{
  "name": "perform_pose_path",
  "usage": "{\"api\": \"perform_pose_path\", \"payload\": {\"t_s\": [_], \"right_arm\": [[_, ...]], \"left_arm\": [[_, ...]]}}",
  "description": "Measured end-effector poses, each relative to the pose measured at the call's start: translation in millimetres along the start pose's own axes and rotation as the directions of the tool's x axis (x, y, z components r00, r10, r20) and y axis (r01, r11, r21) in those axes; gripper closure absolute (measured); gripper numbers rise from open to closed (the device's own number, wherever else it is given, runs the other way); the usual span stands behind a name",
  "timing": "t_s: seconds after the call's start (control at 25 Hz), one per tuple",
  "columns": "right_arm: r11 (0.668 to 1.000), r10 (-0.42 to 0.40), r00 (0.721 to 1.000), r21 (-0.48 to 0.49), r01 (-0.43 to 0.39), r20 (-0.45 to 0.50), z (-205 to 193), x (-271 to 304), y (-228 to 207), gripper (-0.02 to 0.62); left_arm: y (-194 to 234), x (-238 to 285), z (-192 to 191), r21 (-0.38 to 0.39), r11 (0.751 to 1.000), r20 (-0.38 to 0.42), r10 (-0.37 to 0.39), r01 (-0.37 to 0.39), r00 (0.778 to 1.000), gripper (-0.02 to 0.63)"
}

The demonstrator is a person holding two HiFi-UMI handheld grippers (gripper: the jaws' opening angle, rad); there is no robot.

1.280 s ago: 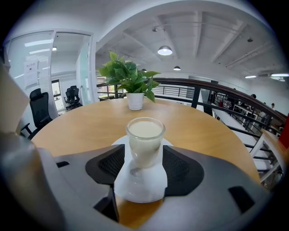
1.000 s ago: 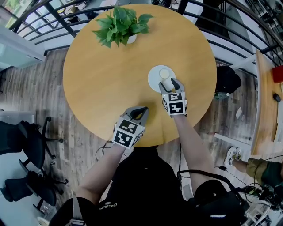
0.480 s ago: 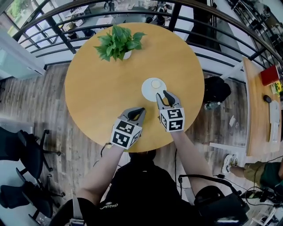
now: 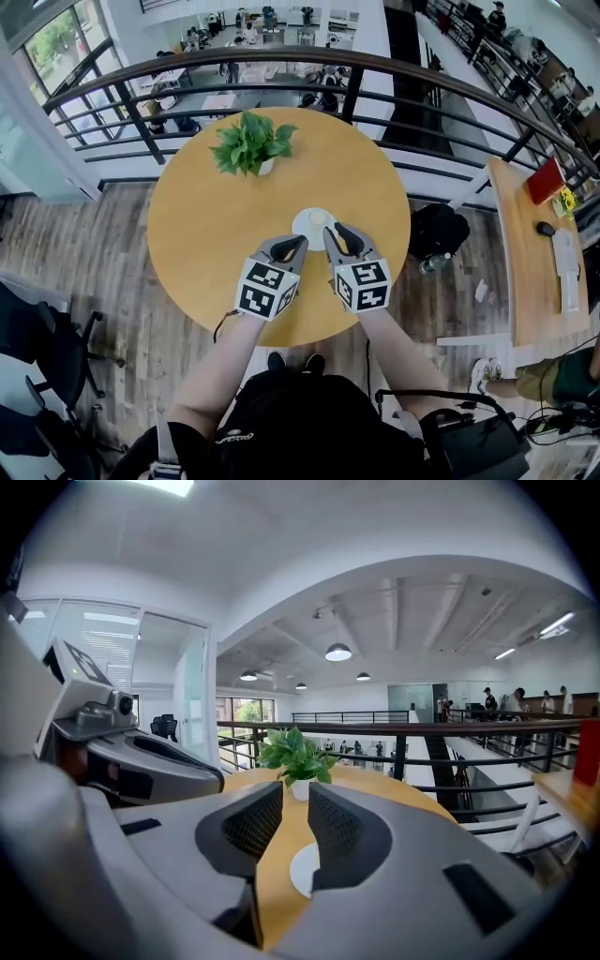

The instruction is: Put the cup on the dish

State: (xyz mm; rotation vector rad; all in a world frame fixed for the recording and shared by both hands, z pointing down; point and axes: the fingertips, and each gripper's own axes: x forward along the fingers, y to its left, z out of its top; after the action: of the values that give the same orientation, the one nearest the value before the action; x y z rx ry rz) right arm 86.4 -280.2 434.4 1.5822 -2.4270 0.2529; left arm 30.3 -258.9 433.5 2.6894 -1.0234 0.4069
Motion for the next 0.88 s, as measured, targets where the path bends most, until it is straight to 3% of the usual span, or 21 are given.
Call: {"api": "perform_pose_path", "payload": {"t_s": [0.36, 0.88], "right_arm": [[1.000, 0.019, 0.994, -0.001, -0.019, 0.106, 52.5, -27.8, 14.8, 0.511], [0.999, 0.044, 0.991, -0.003, -0.044, 0.125, 65.5, -38.3, 25.7, 0.511]], "left_arm": [[-15.7, -16.5, 55.5, 0.079, 0.997, 0.114, 0.010, -0.019, 0.993, 0.601], [-8.5, -30.8, 68.3, 0.092, 0.994, 0.153, 0.038, -0.052, 0.988, 0.601]]}}
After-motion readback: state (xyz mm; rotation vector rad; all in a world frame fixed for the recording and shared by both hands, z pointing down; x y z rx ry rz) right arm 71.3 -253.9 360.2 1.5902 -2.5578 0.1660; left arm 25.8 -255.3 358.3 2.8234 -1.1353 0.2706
